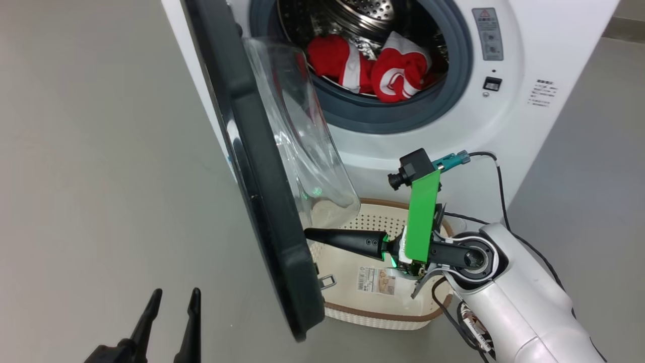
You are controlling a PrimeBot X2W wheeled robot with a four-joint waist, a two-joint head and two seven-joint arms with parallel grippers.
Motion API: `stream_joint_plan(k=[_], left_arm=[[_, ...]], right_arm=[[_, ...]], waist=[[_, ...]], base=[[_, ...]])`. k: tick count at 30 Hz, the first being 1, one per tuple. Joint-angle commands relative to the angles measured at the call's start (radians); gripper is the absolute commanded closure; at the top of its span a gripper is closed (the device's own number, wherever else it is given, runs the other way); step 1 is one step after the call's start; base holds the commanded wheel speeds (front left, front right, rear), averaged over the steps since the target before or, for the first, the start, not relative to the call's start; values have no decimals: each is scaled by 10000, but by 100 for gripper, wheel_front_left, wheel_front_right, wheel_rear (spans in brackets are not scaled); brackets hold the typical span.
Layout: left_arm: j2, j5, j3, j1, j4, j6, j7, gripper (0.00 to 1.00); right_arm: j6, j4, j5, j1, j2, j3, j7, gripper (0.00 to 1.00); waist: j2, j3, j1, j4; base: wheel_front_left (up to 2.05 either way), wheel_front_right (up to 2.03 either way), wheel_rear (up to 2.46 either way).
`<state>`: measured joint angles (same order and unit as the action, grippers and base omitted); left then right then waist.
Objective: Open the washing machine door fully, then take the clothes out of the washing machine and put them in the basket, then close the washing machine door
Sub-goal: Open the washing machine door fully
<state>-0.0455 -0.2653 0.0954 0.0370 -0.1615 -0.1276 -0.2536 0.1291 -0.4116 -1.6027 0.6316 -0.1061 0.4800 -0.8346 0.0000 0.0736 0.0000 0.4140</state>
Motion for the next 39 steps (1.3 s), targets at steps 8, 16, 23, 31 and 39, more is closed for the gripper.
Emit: stream_joint_plan(k=[8, 16, 23, 31, 39], left_arm=[[-54, 127, -457, -175, 138, -31, -82, 0], [-49, 114, -477, -123, 105, -31, -82, 0], [-48, 70, -670, -55, 204, -31, -82, 0], [-48, 64, -783, 6, 269, -26, -82, 0], [-47, 53, -742, 51, 192, -21, -82, 0]], right_arm=[[16, 426, 51, -132, 454, 393, -2, 100], [16, 403, -32, -195, 524, 686, 83, 100], [16, 385, -180, -52, 552, 1009, 230, 100], [16, 468, -528, 82, 557, 1432, 561, 100], [16, 347, -424, -44, 558, 1459, 1086, 82]], waist=[[0, -73, 0, 609], [0, -189, 0, 1026], [0, -128, 0, 1108], [0, -142, 0, 1128], [0, -295, 0, 1055]], base=[[0, 0, 0], [0, 0, 0], [0, 0, 0], [0, 0, 0], [0, 0, 0]])
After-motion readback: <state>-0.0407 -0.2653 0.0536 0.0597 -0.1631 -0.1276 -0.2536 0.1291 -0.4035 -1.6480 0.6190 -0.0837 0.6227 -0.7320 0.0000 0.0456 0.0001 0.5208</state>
